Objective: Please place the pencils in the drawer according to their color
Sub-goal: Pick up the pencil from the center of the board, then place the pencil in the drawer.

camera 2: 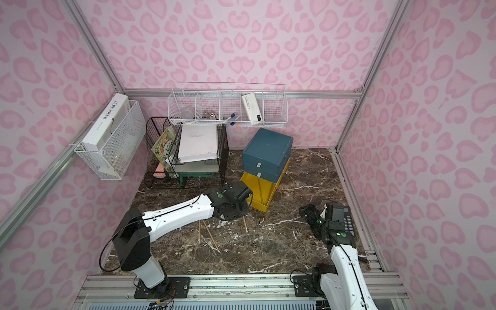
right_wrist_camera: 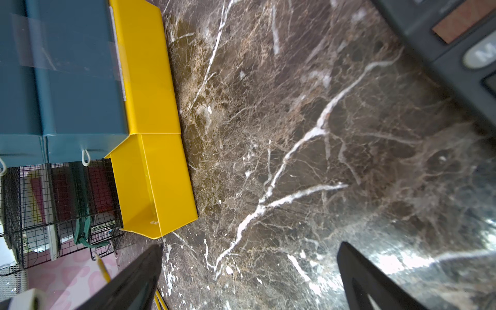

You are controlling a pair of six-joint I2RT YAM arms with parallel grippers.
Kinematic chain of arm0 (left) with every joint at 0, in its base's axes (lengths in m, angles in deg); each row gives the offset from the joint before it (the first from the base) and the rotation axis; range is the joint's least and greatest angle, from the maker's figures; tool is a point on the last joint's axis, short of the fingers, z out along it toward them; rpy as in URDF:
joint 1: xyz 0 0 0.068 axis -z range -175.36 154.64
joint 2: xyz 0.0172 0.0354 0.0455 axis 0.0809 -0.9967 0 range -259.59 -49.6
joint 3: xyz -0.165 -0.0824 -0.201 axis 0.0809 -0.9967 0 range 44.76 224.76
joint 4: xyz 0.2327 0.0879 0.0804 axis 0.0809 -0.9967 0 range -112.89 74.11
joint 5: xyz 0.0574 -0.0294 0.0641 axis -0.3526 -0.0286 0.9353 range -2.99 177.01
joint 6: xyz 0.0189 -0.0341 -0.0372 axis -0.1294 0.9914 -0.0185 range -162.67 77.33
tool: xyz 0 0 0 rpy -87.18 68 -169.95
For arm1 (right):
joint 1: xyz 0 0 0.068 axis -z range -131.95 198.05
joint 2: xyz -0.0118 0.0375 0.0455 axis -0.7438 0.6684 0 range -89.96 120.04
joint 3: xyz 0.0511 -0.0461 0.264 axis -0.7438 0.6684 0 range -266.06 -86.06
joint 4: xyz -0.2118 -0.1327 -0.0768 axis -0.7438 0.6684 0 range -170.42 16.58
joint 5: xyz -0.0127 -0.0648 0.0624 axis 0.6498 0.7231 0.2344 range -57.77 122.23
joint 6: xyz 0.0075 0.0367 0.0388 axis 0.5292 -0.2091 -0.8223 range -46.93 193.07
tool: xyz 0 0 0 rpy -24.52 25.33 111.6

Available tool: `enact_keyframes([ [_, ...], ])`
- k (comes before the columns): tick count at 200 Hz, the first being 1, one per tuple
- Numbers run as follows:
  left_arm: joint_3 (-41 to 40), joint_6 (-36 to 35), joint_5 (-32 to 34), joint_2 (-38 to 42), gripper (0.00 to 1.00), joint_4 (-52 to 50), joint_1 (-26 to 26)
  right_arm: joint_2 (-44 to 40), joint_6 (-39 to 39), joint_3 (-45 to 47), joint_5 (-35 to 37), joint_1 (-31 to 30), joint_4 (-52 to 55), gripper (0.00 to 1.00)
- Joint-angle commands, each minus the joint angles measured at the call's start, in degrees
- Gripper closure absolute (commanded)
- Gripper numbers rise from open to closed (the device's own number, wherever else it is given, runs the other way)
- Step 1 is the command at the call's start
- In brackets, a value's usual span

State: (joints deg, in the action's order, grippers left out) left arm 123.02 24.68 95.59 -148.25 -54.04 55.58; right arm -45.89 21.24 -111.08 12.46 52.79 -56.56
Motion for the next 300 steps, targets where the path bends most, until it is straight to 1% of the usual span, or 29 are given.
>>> enact_keyframes([
  [1, 3.01, -3.29, 1.44, -1.55, 1.00, 0.75, -1.58, -0.22, 0.43, 0.14, -0.11, 0.01, -0.39, 0.00],
  [18, 4.79, -4.57, 1.39, -3.16, 1.00, 2.85, -3.00, -0.29, 0.67, 0.13, -0.01, 0.01, -0.30, 0.00],
  [25, 7.27, -4.95, 1.33, -3.96, 1.00, 3.63, -3.49, -0.26, 0.64, 0.21, -0.07, 0.01, -0.30, 0.00],
  [64, 11.43, -5.83, 2.46, -8.31, 1.00, 8.84, -4.62, -0.35, 0.68, 0.57, -0.02, 0.09, -0.30, 0.00],
  [151, 9.26, -5.30, 7.39, -14.75, 1.00, 28.41, -4.95, -0.55, 1.24, 1.14, -0.04, 0.66, 0.01, 0.00],
  [197, 10.82, -4.20, 6.46, -17.96, 1.00, 28.73, -4.89, -0.32, 2.24, 0.94, -0.48, 1.55, 0.21, 0.00],
  [232, 9.08, -2.52, 5.59, -18.57, 1.00, 29.01, -4.56, 0.00, 2.53, 1.03, -0.97, 2.19, -0.07, 0.00],
  [278, 8.18, -2.74, 4.74, -18.74, 1.00, 28.30, -4.05, 0.05, 2.64, 1.11, -1.24, 2.28, -0.44, 0.00],
  [300, 8.27, -2.83, 4.28, -18.81, 0.82, 27.92, -3.92, 0.26, 2.70, 1.02, -1.28, 2.23, -0.52, 0.00],
])
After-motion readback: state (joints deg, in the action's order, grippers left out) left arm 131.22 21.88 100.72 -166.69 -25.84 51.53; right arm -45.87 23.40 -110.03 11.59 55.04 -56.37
